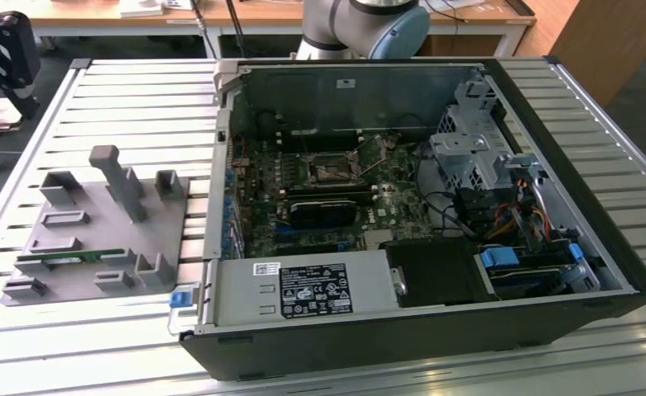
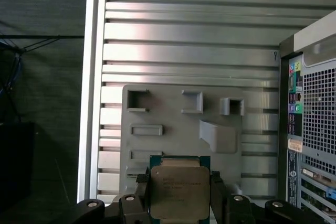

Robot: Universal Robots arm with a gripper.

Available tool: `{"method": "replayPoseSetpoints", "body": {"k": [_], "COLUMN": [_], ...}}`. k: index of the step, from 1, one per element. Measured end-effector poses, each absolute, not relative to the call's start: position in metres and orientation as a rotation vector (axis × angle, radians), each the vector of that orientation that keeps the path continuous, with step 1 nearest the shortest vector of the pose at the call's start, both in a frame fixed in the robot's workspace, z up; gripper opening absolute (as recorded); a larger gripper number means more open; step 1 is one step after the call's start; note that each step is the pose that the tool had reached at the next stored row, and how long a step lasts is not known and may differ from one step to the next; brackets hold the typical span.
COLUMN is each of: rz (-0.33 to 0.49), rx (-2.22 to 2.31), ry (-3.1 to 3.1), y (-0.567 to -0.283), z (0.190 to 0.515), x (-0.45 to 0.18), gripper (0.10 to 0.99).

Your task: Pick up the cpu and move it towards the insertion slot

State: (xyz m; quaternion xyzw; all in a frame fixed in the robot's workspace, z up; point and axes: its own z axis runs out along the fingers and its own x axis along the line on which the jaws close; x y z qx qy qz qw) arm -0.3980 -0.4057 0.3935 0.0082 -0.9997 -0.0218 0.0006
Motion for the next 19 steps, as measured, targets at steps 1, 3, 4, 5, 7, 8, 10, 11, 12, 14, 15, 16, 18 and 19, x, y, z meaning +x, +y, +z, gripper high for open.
{"method": "replayPoseSetpoints", "body": {"k": [1,3,4,5,7,8,10,11,12,14,15,16,18,19], "rz": [-0.069,-0.068,-0.069,-0.068,-0.068,-0.068,-0.069,-0.068,-0.068,-0.068,-0.068,-0.068,-0.068,-0.068], "rx": [0.026,0.026,0.026,0.026,0.026,0.026,0.026,0.026,0.026,0.026,0.026,0.026,0.026,0.026], "ry": [-3.140,-3.139,-3.139,-3.139,-3.139,-3.139,-3.139,-3.139,-3.139,-3.139,-3.139,-3.139,-3.139,-3.139], "y": [-0.406,-0.405,-0.405,-0.405,-0.405,-0.405,-0.405,-0.405,-0.405,-0.405,-0.405,-0.405,-0.405,-0.405], "z": [0.393,0.394,0.393,0.394,0.394,0.394,0.393,0.393,0.393,0.393,0.393,0.393,0.393,0.393], "x": [-0.396,-0.392,-0.390,-0.388,-0.384,-0.382,-0.379,-0.378,-0.376,-0.371,-0.369,-0.368,-0.365,-0.364], "gripper": [0.541,0.541,0.541,0.541,0.541,0.541,0.541,0.541,0.541,0.541,0.541,0.541,0.541,0.541]}}
